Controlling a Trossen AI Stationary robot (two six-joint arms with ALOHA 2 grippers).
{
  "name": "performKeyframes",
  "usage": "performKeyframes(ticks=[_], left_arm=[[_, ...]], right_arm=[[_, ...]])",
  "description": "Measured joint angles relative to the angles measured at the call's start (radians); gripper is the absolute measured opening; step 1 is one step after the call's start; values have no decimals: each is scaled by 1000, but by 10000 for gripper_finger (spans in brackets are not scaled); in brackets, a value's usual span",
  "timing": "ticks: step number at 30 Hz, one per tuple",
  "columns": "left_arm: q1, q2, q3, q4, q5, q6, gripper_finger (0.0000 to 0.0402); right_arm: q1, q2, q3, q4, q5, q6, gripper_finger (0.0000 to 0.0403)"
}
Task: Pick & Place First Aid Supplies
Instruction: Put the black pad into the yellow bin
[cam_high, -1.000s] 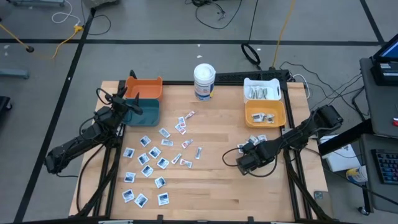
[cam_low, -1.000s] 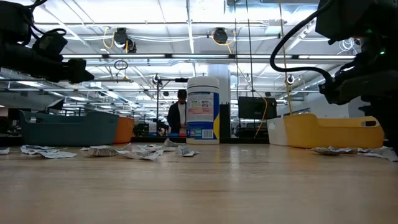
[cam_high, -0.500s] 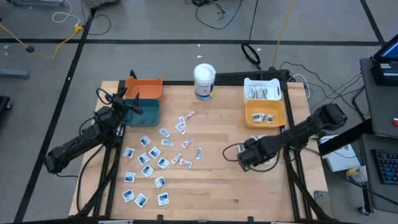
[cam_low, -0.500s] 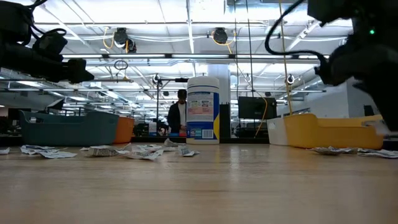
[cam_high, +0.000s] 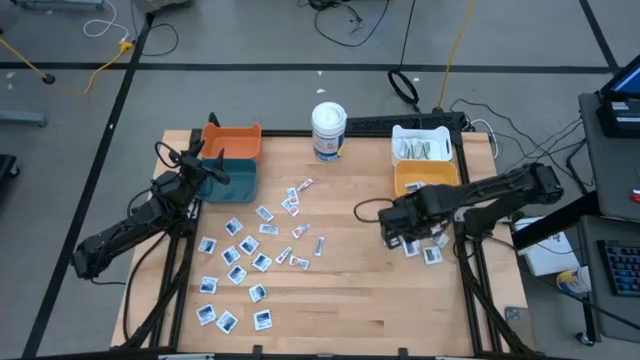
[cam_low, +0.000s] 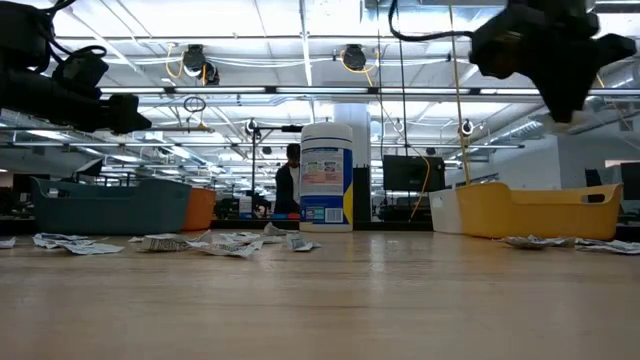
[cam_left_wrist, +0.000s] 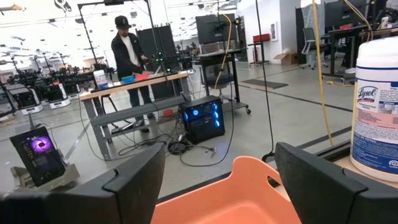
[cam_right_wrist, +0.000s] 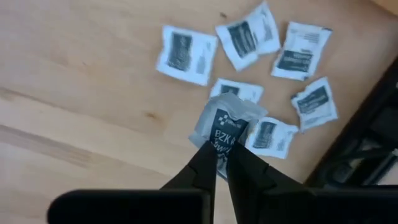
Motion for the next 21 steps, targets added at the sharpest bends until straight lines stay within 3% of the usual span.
performKeyframes(ticks=[7,21], left_arm=[[0,0,0,0,0,0,308],[0,0,0,0,0,0,308]], right_arm=[[-154,-5,7,-14,46,-73,21],[-584,-7,8,-83,83,-313,19]])
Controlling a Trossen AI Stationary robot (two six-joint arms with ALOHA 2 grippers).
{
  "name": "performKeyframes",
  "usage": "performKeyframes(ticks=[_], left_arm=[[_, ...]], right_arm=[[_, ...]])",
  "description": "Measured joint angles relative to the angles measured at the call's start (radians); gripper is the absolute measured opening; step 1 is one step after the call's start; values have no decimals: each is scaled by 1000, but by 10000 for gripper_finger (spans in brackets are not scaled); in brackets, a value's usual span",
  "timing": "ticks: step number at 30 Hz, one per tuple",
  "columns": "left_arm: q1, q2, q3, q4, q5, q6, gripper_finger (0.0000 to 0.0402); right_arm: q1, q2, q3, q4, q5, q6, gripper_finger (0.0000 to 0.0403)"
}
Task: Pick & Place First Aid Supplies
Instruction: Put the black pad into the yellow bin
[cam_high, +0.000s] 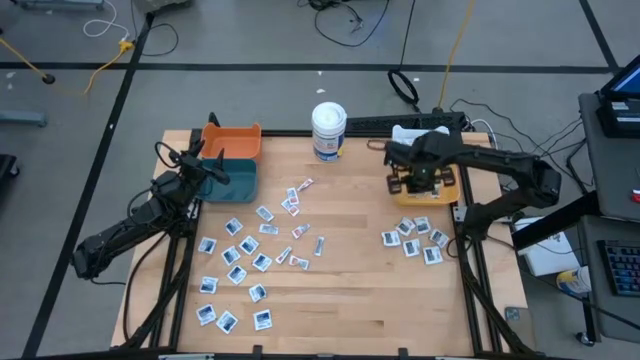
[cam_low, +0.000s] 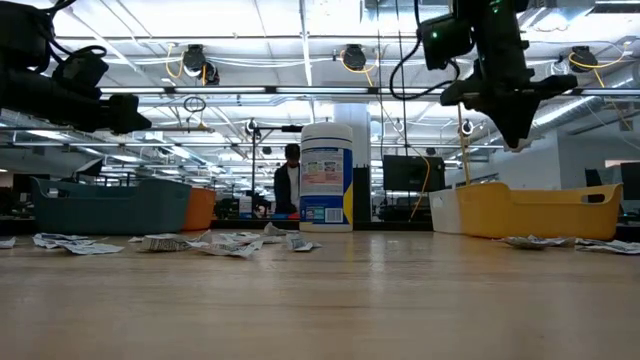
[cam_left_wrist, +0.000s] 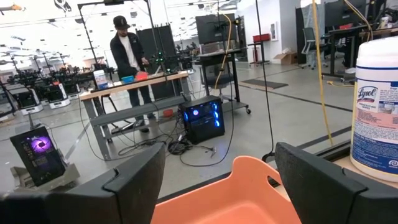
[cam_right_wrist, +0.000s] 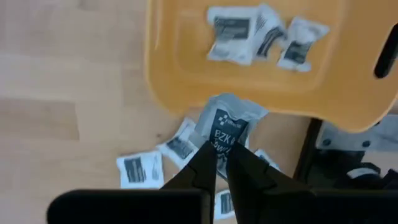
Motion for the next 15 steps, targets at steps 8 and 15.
performKeyframes(ticks=[8,15], left_arm=[[0,0,0,0,0,0,308],[0,0,0,0,0,0,308]], right_arm=[[-135,1,-117,106,42,-73,21],[-163,0,-298,308,47,-75,22]])
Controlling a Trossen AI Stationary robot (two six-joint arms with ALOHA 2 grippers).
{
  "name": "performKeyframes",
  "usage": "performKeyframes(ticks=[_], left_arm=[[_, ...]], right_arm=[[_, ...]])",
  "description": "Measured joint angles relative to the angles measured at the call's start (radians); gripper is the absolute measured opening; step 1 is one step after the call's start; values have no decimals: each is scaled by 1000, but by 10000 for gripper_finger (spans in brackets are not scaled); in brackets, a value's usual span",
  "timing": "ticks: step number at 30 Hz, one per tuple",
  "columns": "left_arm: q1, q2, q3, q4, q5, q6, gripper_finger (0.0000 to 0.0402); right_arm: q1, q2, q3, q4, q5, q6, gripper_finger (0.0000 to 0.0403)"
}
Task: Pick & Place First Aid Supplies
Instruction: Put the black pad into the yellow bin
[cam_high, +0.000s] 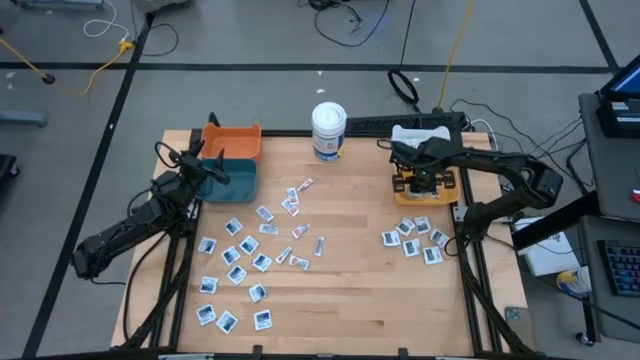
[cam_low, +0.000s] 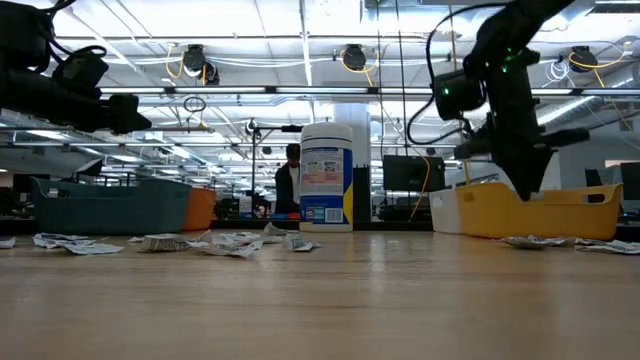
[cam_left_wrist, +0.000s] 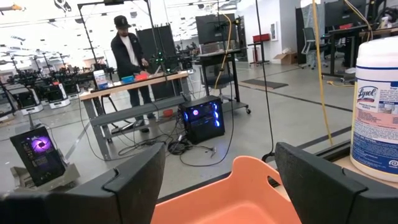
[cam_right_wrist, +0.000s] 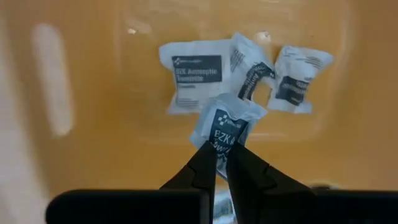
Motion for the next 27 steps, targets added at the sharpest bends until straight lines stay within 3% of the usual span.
performKeyframes(ticks=[8,19,27], left_arm=[[0,0,0,0,0,0,308],[0,0,0,0,0,0,308],[0,0,0,0,0,0,308]], right_arm=[[-20,0,-62,91,40,1,39],[-30,0,18,43,14,-48,194],[18,0,108,-75,-77,-7,214]])
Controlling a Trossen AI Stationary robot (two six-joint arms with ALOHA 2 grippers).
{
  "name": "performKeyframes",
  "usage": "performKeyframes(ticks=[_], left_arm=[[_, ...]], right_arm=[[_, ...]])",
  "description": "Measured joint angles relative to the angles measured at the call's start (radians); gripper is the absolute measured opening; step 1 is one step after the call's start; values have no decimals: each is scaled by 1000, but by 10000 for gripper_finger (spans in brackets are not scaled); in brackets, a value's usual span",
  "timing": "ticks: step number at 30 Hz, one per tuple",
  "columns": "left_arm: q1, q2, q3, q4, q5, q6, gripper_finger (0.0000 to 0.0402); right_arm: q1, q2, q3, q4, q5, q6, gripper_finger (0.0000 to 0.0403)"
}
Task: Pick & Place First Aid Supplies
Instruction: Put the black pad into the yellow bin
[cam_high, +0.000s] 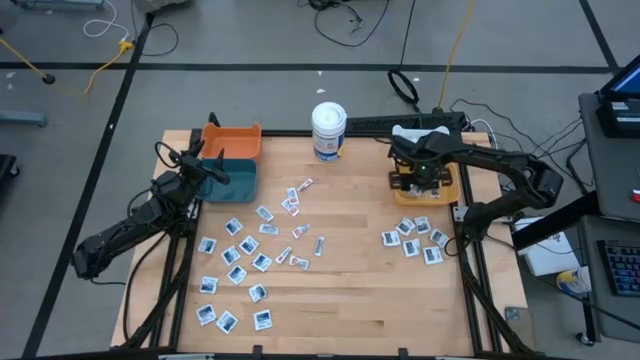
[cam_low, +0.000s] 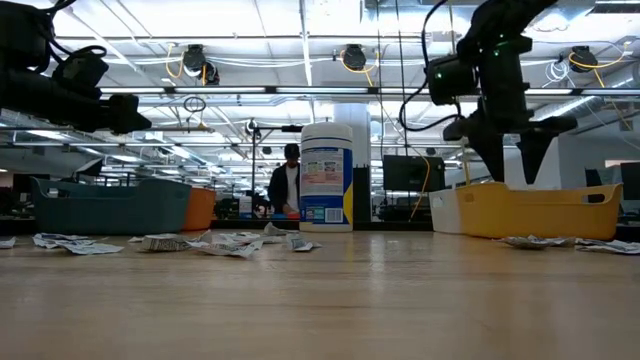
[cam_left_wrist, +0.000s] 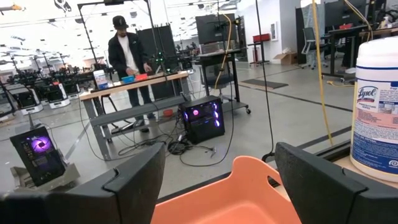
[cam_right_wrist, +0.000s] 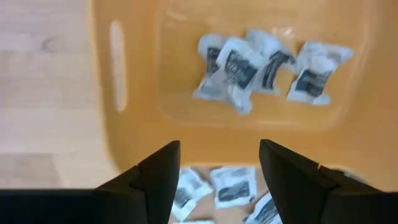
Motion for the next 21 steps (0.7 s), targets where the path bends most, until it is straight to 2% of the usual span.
performKeyframes(ticks=[6,21], left_arm=[[0,0,0,0,0,0,308],[0,0,0,0,0,0,308]], right_arm=[[76,-6,27,-4,-2,11,203],[446,-6,31,13,-9,117,201]])
